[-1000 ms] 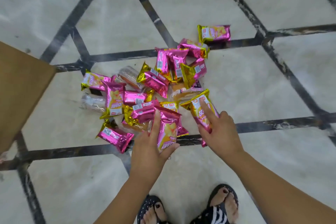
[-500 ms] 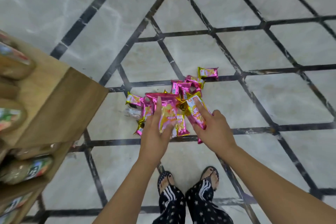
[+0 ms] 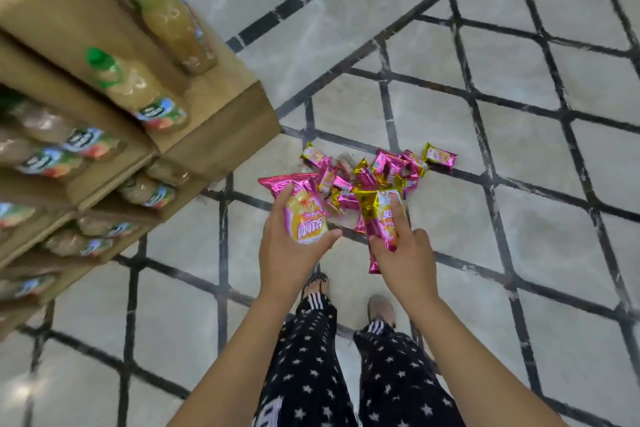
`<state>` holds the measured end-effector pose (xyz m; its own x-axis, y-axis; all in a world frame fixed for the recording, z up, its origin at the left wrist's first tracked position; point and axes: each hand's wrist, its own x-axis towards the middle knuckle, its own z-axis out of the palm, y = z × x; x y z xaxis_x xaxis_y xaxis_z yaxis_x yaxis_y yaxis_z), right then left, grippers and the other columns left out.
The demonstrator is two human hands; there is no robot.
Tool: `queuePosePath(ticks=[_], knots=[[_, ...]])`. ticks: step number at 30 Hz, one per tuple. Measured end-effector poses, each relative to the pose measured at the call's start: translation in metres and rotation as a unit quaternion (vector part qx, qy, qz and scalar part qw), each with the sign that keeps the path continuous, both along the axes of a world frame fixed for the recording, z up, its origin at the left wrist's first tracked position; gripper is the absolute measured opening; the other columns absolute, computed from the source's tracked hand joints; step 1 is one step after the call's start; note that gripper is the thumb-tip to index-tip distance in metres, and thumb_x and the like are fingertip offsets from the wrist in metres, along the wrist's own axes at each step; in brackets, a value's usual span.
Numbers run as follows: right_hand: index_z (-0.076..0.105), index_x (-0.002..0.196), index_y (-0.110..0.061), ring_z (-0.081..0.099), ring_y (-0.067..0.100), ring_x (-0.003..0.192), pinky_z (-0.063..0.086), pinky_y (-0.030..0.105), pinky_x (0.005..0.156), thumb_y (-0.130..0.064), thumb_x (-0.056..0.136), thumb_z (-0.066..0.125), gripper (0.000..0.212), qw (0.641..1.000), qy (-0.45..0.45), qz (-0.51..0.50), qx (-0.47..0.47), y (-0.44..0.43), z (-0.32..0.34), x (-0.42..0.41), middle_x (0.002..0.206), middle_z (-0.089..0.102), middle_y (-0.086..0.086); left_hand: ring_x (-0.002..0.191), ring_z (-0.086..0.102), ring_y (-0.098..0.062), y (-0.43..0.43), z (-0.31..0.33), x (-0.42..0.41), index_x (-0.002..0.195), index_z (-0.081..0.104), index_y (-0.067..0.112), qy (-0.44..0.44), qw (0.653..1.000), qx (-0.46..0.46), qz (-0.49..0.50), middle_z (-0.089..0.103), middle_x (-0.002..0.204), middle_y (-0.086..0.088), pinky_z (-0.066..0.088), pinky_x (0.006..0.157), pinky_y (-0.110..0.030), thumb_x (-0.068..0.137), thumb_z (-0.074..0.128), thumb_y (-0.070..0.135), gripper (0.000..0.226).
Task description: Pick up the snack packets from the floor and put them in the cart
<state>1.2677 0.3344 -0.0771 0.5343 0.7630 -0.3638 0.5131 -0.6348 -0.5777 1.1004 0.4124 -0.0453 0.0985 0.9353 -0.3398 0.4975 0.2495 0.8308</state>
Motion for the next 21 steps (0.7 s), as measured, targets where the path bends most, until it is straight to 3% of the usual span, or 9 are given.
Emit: queuePosePath(ticks=[5,9,12,16,20,21], knots=[[-0.001,0.142,-0.065,0.052,0.028,0.084,0.051,0.043,0.078,-0.047,0.091,0.052,0.076,0.993,0.015,0.117,-0.01,-0.02,0.015,-0.016,0.091,0.044,0.006,0.101,0.061,-0.004,-0.059,0.017,-0.027,0.138,0.028,0.059,0.036,0.994,-0.001,0.107,0.054,0.116,0.025,0.056,0.088,-0.043,0.066,0.084,0.035,0.094],[-0.003,0.141,-0.065,0.051,0.027,0.083,0.052,0.044,0.078,-0.052,0.091,0.049,0.073,0.979,-0.004,0.203,-0.02,-0.025,0.025,-0.035,0.093,0.043,0.005,0.098,0.064,-0.013,-0.103,0.03,-0.052,0.139,0.011,0.068,0.06,0.982,-0.039,0.178,0.052,0.112,0.023,0.056,0.086,-0.044,0.063,0.066,0.053,0.095],[0.0,0.145,-0.061,0.051,0.027,0.082,0.051,0.042,0.077,-0.054,0.092,0.046,0.071,0.961,-0.011,0.275,-0.025,-0.023,0.032,-0.059,0.095,0.044,0.007,0.101,0.059,-0.015,-0.128,0.031,-0.077,0.146,0.001,0.058,0.134,0.969,-0.052,0.2,0.053,0.118,0.014,0.053,0.085,-0.038,0.064,0.054,0.061,0.098],[0.007,0.15,-0.053,0.053,0.025,0.084,0.044,0.033,0.067,-0.055,0.091,0.046,0.07,0.927,-0.021,0.374,-0.001,-0.017,0.037,-0.105,0.095,0.051,0.009,0.096,0.049,-0.012,-0.151,0.028,-0.12,0.154,0.006,0.041,0.179,0.948,-0.054,0.259,0.048,0.112,0.01,0.038,0.076,-0.027,0.078,0.066,0.045,0.098],[0.012,0.151,-0.049,0.054,0.032,0.105,0.04,0.032,0.07,-0.054,0.093,0.048,0.069,0.885,-0.039,0.463,0.014,-0.006,0.045,-0.166,0.118,0.053,0.014,0.093,0.055,-0.017,-0.166,0.032,-0.173,0.154,0.01,0.038,0.186,0.921,-0.069,0.337,0.053,0.107,0.002,0.041,0.072,-0.028,0.079,0.065,0.042,0.093],[0.013,0.151,-0.049,0.055,0.033,0.103,0.039,0.031,0.066,-0.054,0.093,0.049,0.069,0.873,-0.039,0.485,0.022,-0.002,0.049,-0.184,0.114,0.055,0.015,0.092,0.054,-0.016,-0.169,0.034,-0.187,0.155,0.01,0.038,0.18,0.916,-0.076,0.351,0.052,0.108,0.002,0.041,0.072,-0.027,0.079,0.065,0.04,0.093]])
